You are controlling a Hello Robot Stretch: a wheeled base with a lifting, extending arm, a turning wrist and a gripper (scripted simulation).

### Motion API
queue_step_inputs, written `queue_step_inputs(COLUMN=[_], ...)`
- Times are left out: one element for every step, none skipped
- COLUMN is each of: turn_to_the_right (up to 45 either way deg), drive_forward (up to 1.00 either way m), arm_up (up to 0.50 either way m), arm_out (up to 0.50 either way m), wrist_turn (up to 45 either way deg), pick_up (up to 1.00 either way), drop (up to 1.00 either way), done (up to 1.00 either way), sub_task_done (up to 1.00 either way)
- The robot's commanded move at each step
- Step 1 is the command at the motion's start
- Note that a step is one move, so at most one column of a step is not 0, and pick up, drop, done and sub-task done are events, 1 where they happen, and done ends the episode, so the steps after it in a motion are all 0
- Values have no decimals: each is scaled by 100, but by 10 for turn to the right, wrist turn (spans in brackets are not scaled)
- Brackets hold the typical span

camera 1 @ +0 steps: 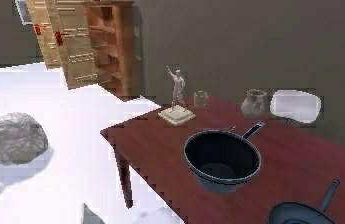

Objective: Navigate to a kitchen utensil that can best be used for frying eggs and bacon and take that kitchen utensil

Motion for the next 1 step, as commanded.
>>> queue_step_inputs(turn_to_the_right=[-390], drive_forward=[0], arm_up=[0], arm_out=[0], wrist_turn=[0], pick_up=[0], drop=[0], done=[0], sub_task_done=[0])
